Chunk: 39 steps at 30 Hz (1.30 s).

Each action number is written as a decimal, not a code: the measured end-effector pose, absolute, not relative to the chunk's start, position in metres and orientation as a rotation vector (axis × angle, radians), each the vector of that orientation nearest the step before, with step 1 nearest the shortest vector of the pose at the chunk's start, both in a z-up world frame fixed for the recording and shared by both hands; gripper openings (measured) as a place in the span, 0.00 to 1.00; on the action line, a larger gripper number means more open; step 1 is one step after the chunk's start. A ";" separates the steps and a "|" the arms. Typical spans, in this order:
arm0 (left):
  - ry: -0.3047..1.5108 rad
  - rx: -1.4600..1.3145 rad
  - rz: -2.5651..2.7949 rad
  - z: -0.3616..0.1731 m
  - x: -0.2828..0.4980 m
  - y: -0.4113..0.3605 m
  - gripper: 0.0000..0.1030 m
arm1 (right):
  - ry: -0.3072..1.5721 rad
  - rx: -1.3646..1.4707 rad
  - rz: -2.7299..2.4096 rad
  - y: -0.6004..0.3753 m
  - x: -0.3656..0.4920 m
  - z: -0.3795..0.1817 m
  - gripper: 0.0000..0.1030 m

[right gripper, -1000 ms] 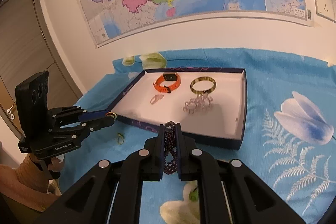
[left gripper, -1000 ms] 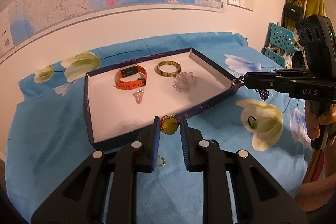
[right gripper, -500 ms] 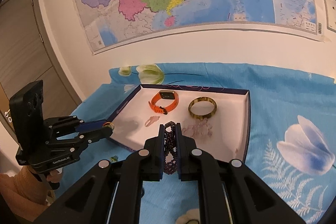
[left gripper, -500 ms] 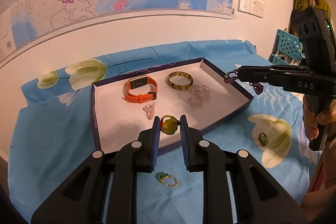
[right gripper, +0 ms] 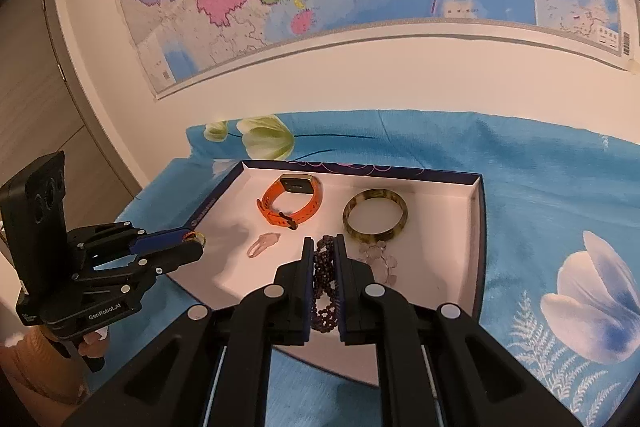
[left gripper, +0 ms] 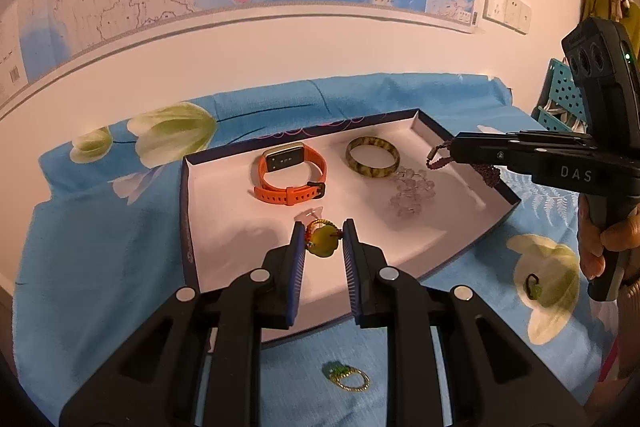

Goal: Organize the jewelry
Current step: 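Carry the necklace in the right tool and amber ring in the left tool over the tray, then open the right tool to drop the necklace while the left tool releases the amber ring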

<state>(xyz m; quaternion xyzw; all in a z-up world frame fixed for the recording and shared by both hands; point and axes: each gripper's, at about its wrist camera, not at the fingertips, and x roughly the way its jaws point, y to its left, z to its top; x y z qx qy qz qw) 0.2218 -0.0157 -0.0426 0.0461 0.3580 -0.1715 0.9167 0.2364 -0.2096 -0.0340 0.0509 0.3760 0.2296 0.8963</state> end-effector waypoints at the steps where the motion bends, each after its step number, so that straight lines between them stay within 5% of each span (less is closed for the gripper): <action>1: 0.742 0.095 -0.352 -0.044 0.225 -0.016 0.19 | 0.784 0.106 0.474 -0.208 0.239 -0.036 0.08; 30: 0.899 0.067 -0.320 -0.088 0.270 -0.022 0.20 | 0.866 0.101 0.411 -0.195 0.272 -0.070 0.12; 39: 0.854 0.060 -0.316 -0.078 0.261 -0.019 0.39 | 0.833 0.116 0.429 -0.203 0.256 -0.059 0.21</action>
